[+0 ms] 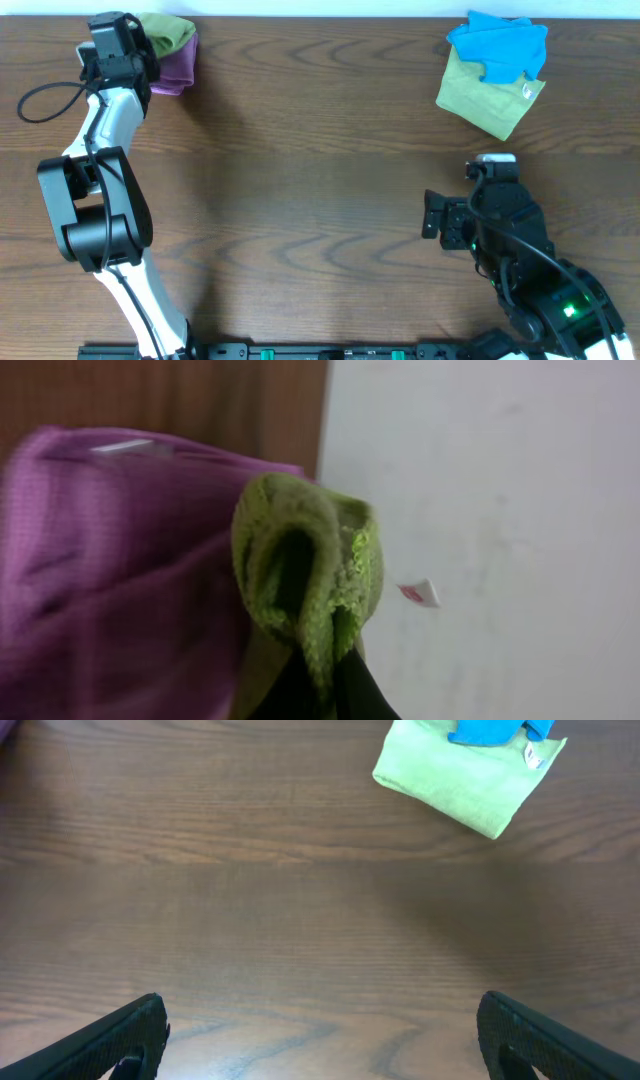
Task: Fold the cloth
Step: 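Lower the green cloth onto the pink towel and open the left gripper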
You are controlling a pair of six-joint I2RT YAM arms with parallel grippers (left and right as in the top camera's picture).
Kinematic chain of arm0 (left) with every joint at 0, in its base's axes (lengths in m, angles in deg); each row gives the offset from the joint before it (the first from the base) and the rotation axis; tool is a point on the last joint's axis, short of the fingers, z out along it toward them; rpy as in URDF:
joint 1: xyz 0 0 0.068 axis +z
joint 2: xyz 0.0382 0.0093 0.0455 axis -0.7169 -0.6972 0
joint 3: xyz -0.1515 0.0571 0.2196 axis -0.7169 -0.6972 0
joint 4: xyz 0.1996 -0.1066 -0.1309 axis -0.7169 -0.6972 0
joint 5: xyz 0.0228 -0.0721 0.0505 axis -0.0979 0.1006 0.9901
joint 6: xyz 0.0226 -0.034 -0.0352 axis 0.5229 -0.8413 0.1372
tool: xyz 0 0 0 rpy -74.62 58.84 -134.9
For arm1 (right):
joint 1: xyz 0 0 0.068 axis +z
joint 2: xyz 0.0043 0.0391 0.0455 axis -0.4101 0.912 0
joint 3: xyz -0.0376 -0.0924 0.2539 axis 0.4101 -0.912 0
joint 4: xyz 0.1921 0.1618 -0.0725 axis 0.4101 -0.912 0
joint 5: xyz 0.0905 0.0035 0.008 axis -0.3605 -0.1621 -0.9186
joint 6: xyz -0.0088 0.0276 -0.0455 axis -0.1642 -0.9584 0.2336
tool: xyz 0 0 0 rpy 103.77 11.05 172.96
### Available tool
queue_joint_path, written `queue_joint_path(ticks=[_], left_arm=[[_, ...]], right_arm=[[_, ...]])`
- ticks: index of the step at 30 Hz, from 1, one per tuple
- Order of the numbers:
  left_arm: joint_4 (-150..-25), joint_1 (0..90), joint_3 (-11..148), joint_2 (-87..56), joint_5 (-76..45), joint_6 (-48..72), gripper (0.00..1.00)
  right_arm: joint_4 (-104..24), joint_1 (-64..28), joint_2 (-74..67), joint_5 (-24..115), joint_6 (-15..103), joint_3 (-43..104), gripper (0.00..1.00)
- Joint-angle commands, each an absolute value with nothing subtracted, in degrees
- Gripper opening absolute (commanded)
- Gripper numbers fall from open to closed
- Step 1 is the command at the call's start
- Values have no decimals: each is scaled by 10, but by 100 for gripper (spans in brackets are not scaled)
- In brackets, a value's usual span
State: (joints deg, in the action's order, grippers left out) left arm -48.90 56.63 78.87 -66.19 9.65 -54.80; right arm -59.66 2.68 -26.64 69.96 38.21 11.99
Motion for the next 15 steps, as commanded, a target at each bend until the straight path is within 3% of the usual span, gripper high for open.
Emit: queue_joint_path(ticks=[1,2,5,7,15], left_arm=[[-505,570,796,-663,106,-533,6],[-513,570,796,-663,102,-534,14],[-533,570,796,-663,95,-534,75],[-540,570,796,-663,93,-533,96],[-543,590,796,-658,-30,-497,95]], right_arm=[[-589,23,-269,698,383,122,98],[-586,23,-269,698,383,122,99],[-579,23,-269,695,383,122,99],[-575,23,-269,687,383,122,99],[-573,23,-269,681,383,122,99]])
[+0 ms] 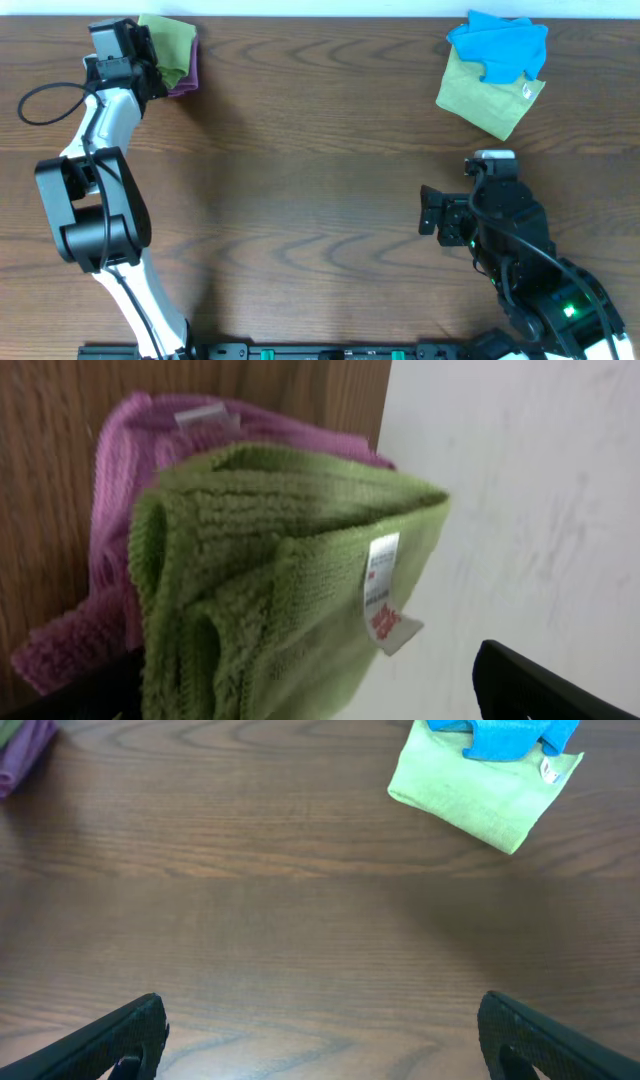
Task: Fold the cloth
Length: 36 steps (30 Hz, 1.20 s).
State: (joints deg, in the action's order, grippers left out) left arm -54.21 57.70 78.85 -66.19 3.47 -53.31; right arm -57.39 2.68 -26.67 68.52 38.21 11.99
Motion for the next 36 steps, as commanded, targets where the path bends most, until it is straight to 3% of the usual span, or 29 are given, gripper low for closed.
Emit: queue_joint_path(ticks=[1,7,20,28,36], left_arm=[[-544,596,796,-652,-60,-469,95],[-666,618,796,-573,-47,-352,96],[-1070,600,796,-379,0,-76,96],[-1144,441,795,-310,162,148,96],[-1144,355,795,-303,137,157,95]], right_arm=[[-573,23,-269,680,383,122,99],[-571,23,-269,671,383,122,99],[-534,23,-269,624,383,122,99],[-545,23,-269,664,390,121,99],[-577,23,-269,664,390,121,99]])
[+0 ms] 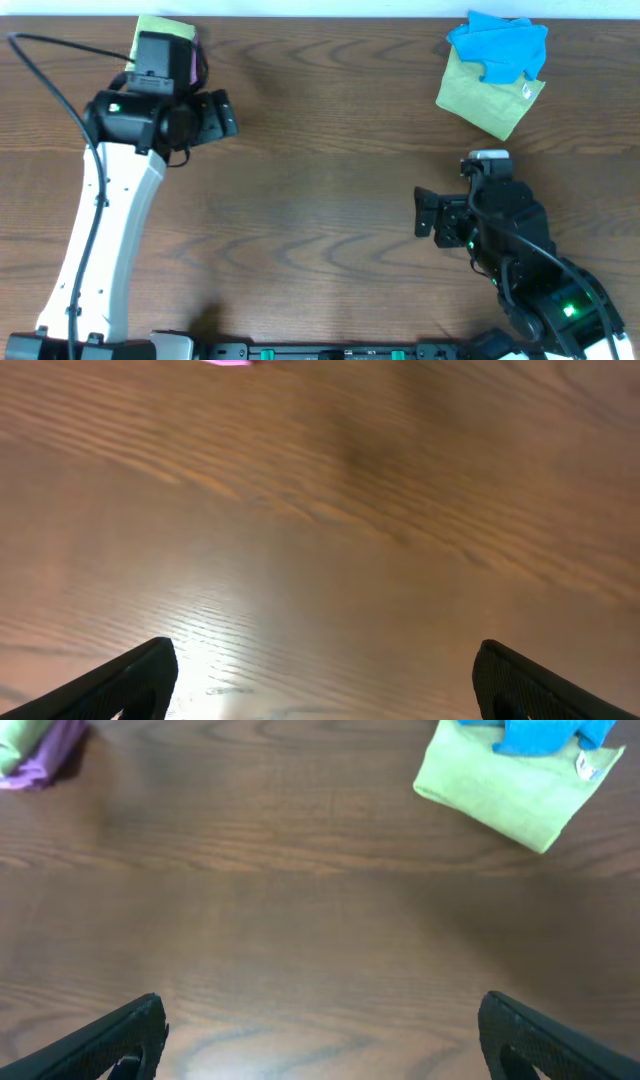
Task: Fold the cloth
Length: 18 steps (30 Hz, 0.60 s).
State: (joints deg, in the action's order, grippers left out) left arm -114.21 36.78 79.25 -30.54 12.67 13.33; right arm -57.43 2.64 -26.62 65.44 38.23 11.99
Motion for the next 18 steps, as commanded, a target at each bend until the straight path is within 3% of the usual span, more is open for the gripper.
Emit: queue_joint_path(ticks=[1,12,18], left_arm=[[-1144,349,795,-303,137,156,95],[-1146,341,795,-303,144,157,95],[-1159,342,795,-303,246,157,95]], right_arm=[[-577,23,-269,664,389,121,99],[-577,23,-269,664,390,121,99],[-577,23,-269,664,390,121,99]])
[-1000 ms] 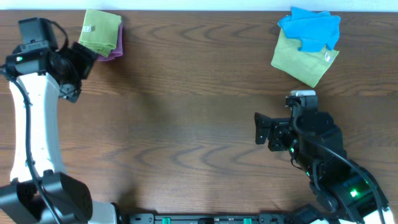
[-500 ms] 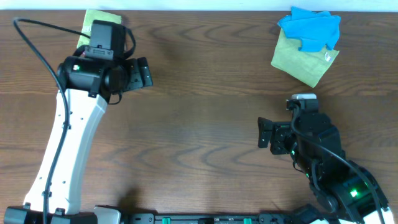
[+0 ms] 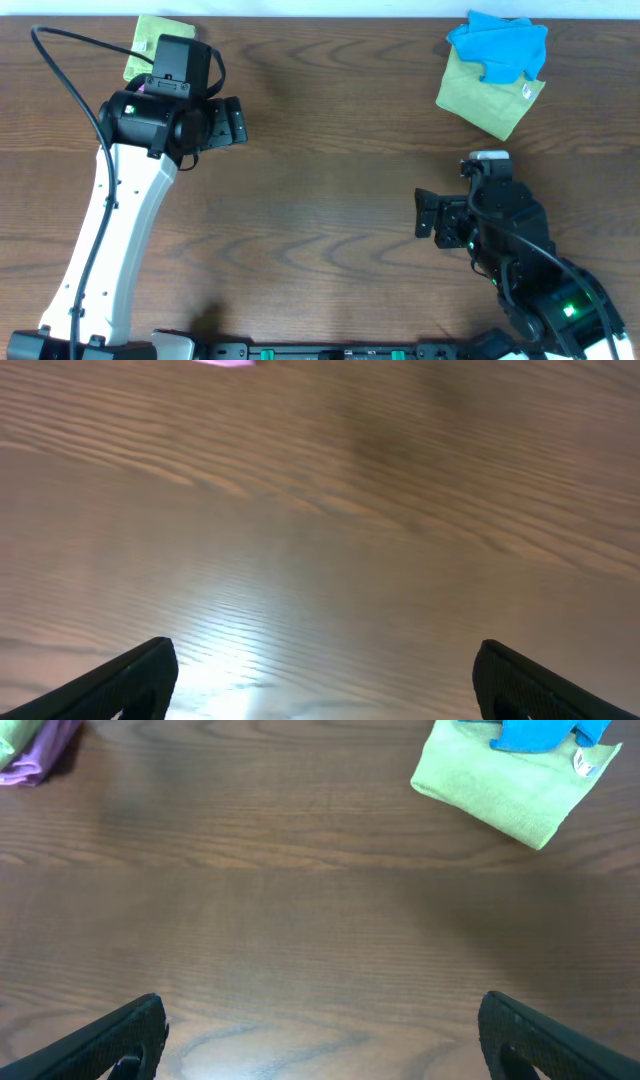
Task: Fold the cloth
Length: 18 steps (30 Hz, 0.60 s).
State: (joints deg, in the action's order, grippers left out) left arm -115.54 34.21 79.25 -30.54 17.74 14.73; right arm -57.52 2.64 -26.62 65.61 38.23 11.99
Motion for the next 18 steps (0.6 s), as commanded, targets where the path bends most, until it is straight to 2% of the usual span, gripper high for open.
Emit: queue_joint_path(ticks=[1,10,15,18], left_arm=[[-1162,342,795,-303,247,157,95],[-1217,342,795,-284,253,157,95],[-1175,346,795,-202,345,158,96],[-1144,376,795,-154,350,201,95]], right_arm=[[-577,23,-269,664,390,121,99],[-577,23,-269,664,390,121,99],[-577,23,-269,664,390,121,99],[-577,23,-269,664,390,121,99]])
